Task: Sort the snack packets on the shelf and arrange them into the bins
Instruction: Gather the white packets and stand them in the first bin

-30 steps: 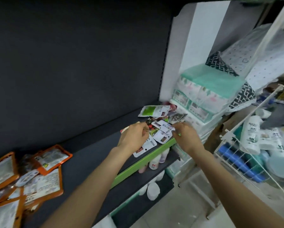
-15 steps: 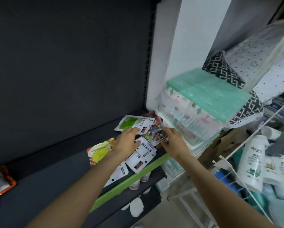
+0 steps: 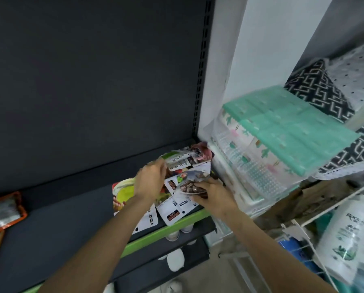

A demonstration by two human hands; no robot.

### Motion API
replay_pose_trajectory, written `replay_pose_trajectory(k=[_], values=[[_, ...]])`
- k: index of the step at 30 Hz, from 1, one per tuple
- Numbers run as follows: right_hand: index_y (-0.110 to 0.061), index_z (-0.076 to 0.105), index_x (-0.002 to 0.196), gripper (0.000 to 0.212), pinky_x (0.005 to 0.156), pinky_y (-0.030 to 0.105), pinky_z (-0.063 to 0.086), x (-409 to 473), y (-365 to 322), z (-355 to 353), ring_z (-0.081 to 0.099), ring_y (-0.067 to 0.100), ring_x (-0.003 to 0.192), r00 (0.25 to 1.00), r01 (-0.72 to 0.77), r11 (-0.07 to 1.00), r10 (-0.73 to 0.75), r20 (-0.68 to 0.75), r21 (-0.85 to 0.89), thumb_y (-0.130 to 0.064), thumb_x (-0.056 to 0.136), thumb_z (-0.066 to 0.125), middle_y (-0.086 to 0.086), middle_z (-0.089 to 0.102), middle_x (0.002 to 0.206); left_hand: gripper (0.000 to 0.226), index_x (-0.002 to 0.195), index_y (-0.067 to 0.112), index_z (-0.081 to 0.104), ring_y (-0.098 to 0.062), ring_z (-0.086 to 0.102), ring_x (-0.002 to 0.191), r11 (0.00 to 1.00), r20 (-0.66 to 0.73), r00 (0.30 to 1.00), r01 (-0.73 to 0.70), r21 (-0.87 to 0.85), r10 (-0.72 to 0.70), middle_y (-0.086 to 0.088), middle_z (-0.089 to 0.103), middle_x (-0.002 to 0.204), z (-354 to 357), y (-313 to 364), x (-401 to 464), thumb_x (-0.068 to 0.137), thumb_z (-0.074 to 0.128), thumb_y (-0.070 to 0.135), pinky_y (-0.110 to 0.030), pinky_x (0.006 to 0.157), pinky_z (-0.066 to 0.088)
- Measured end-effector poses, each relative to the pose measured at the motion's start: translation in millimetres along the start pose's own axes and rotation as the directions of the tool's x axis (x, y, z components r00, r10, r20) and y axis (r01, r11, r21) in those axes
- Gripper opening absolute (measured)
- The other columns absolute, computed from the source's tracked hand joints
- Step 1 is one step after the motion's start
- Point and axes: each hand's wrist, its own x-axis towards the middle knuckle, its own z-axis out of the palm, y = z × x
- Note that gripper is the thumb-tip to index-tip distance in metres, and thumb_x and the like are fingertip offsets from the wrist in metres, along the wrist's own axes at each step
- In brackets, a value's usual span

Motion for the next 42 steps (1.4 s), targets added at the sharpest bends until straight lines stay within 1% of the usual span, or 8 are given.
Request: replay_pose_trajectory(k=[5, 9, 13, 19, 22, 28, 32, 42], values=[[-0.022, 0.051, 0.132, 0.038, 0.1, 0.035, 0.042, 20.0, -6.9, -6.0, 0.046, 0.023, 0.122, 0.992, 0.069, 0.997, -0.063, -0.111, 0.043, -0.025, 0.095, 0.052, 0.004, 0.05, 0.13, 0.017, 0.083, 0.01, 0.06, -0.01, 0.043, 0.041, 0.987, -0.183, 0.971, 0.14, -0.082, -0.153, 0.006, 0.047, 0.05, -37.6, -31.7, -28.3, 0.096, 0.053, 0.019, -0.023, 0.041, 0.027], [-0.021, 0.023, 0.149, 0.061, 0.114, 0.035, 0.027, 42.9, -18.2, -9.8, 0.023, 0.024, 0.142, 0.996, 0.087, 0.996, -0.088, -0.008, -0.012, -0.028, 0.095, 0.052, 0.005, 0.022, 0.155, 0.019, 0.086, 0.009, 0.061, -0.028, 0.063, 0.06, 0.962, -0.208, 0.945, 0.222, -0.155, -0.252, -0.01, 0.067, 0.068, -53.8, -38.4, -31.2, 0.096, 0.051, 0.022, -0.039, 0.054, 0.052], [-0.022, 0.008, 0.152, 0.073, 0.119, 0.04, 0.013, 70.2, -36.0, 1.3, 0.012, 0.025, 0.145, 0.991, 0.063, 0.99, -0.047, 0.127, -0.123, -0.045, 0.094, 0.046, 0.007, 0.01, 0.158, 0.017, 0.086, 0.007, 0.064, -0.027, 0.065, 0.066, 0.951, -0.242, 0.926, 0.252, -0.181, -0.291, -0.009, 0.07, 0.074, -68.6, -45.7, -36.8, 0.094, 0.055, 0.019, -0.034, 0.056, 0.051], [-0.018, 0.033, 0.144, 0.065, 0.118, 0.044, 0.011, 81.1, -64.2, 19.9, 0.033, 0.023, 0.137, 0.988, 0.135, 0.921, -0.097, 0.121, -0.365, -0.055, 0.092, 0.045, 0.006, 0.039, 0.147, 0.02, 0.086, -0.003, 0.064, -0.028, 0.064, 0.07, 0.939, -0.324, 0.885, 0.285, -0.191, -0.334, -0.016, 0.071, 0.083, -97.2, -66.9, -43.4, 0.094, 0.056, 0.014, -0.01, 0.049, 0.032], [-0.017, 0.043, 0.138, 0.058, 0.116, 0.044, 0.02, 82.2, -70.2, 22.6, 0.033, 0.024, 0.135, 0.993, 0.113, 0.932, -0.091, 0.077, -0.346, -0.051, 0.091, 0.05, 0.006, 0.04, 0.142, 0.021, 0.087, -0.002, 0.064, -0.024, 0.063, 0.072, 0.921, -0.309, 0.873, 0.323, -0.217, -0.379, -0.016, 0.071, 0.088, -101.7, -75.3, -50.1, 0.095, 0.055, 0.015, -0.007, 0.048, 0.033], [-0.01, 0.056, 0.12, 0.029, 0.091, 0.033, 0.049, 88.1, -82.2, 29.5, 0.053, 0.023, 0.115, 0.998, 0.051, 0.974, -0.056, -0.016, -0.221, -0.021, 0.093, 0.055, 0.009, 0.054, 0.124, 0.018, 0.079, 0.005, 0.06, -0.019, 0.064, 0.077, 0.913, -0.262, 0.887, 0.312, -0.265, -0.379, -0.013, 0.072, 0.095, -105.1, -82.0, -54.1, 0.094, 0.056, 0.015, -0.004, 0.048, 0.036], [-0.009, 0.058, 0.108, 0.017, 0.077, 0.03, 0.049, 90.3, -90.2, 20.9, 0.063, 0.025, 0.097, 0.997, 0.026, 0.938, -0.047, -0.053, -0.345, -0.007, 0.095, 0.048, 0.01, 0.066, 0.104, 0.023, 0.072, 0.013, 0.05, -0.013, 0.058, 0.072, 0.913, -0.278, 0.884, 0.3, -0.276, -0.375, -0.014, 0.072, 0.095, -111.1, -82.5, -55.1, 0.093, 0.057, 0.012, -0.001, 0.048, 0.035], [-0.013, 0.067, 0.105, 0.02, 0.06, 0.028, 0.047, 78.4, -98.2, -8.1, 0.065, 0.023, 0.074, 0.971, 0.124, 0.992, -0.126, -0.202, -0.025, -0.017, 0.096, 0.05, 0.009, 0.07, 0.085, 0.016, 0.084, 0.005, 0.064, -0.011, 0.061, 0.074, 0.896, -0.248, 0.888, 0.302, -0.325, -0.388, -0.01, 0.072, 0.097, -115.0, -86.6, -57.8, 0.094, 0.057, 0.015, -0.002, 0.051, 0.038]])
